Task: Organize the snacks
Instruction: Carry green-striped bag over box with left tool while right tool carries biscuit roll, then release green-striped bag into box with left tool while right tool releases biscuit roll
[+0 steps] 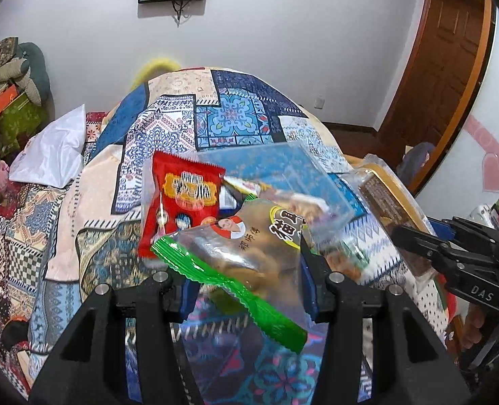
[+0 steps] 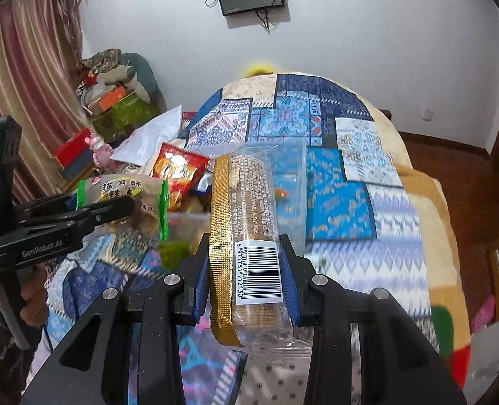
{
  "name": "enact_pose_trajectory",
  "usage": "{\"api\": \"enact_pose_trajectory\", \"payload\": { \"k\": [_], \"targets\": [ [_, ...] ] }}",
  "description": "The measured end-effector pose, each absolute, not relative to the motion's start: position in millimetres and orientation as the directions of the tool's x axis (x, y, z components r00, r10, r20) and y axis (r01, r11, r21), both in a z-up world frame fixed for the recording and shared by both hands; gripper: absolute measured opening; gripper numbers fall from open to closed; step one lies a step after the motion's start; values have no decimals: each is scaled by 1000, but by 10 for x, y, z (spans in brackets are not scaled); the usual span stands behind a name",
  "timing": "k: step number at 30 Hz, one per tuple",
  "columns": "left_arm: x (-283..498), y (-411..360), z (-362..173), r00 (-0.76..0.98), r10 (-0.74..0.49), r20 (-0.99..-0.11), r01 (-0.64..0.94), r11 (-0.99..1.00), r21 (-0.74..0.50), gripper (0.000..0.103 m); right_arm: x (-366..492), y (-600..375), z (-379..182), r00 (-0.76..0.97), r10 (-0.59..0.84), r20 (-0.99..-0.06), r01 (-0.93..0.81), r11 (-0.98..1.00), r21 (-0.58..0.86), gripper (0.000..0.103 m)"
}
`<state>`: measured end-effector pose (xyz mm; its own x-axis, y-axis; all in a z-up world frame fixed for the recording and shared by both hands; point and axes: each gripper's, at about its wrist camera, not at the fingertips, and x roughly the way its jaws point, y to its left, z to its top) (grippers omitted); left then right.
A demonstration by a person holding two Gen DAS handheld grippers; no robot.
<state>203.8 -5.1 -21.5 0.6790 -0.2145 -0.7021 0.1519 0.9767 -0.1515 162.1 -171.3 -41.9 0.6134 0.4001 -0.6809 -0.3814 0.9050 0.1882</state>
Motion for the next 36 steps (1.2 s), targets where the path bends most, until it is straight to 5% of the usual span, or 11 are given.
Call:
{"api": "enact_pose_trajectory", "payload": {
  "k": [25,36],
  "targets": [
    [2971,-137,-740,645,-229,-729,162,973,-162,50,2820,-1386,-841,581,365,-727,-378,913,155,34],
    [2940,-150,-766,640,-183,-747,136,983,-125,61,2815,-1481,-844,565,359,-743,-352,919,176,37]
  ]
}}
